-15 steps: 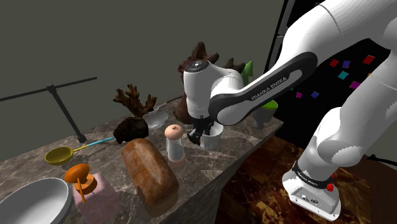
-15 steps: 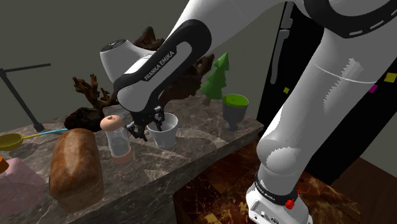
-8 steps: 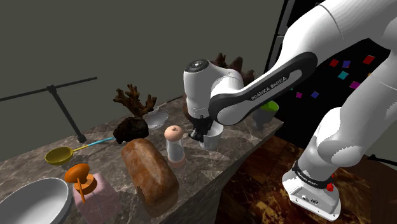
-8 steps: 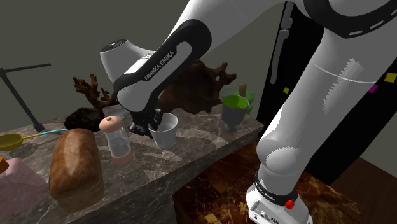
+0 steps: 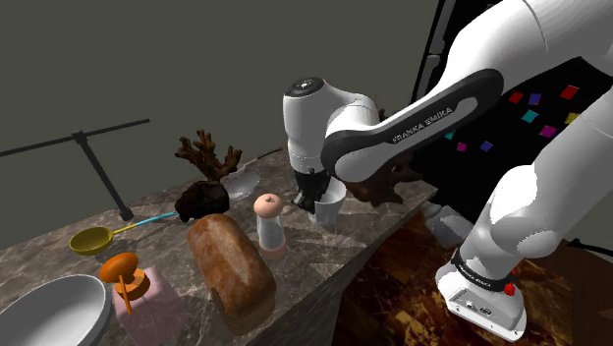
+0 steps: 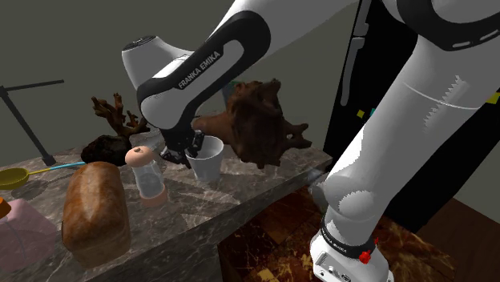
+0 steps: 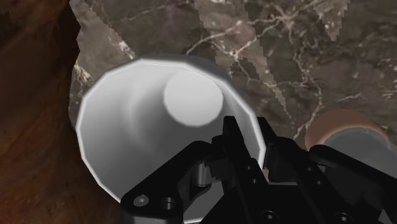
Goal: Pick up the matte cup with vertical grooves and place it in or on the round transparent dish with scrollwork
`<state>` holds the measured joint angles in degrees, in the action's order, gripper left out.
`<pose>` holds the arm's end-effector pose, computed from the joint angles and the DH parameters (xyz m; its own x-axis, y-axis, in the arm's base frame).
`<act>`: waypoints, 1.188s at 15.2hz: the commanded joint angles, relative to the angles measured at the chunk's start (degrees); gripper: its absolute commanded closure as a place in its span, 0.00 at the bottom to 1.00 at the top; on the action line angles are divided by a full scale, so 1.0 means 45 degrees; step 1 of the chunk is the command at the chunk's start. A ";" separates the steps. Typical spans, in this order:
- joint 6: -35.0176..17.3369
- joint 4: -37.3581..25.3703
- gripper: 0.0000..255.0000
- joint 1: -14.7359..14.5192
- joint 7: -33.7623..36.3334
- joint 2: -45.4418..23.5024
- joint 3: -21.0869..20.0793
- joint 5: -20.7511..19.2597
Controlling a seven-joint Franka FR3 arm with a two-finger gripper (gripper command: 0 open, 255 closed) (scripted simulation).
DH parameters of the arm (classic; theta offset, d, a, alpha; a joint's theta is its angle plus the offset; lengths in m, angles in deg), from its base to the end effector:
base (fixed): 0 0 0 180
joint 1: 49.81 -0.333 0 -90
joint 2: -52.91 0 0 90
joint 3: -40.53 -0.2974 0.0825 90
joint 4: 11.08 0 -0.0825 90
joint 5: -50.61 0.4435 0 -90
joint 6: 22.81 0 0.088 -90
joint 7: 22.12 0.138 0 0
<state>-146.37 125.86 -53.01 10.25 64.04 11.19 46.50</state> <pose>0.4394 0.2655 0.2950 0.9991 0.0354 0.0233 0.0311 -0.9859 0.1642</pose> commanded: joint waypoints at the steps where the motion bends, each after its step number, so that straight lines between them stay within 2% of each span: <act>1: 0.0354 -0.0188 1.00 -0.0024 -0.0127 0.0195 0.0047 0.0114; 17: 0.3143 -0.2010 1.00 -0.0108 -0.0880 0.1312 0.0420 0.0628; 18: 0.3183 -0.2533 1.00 0.0012 -0.0783 0.0780 0.0352 0.0394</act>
<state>-132.40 115.92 -53.30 6.69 68.78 12.80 48.84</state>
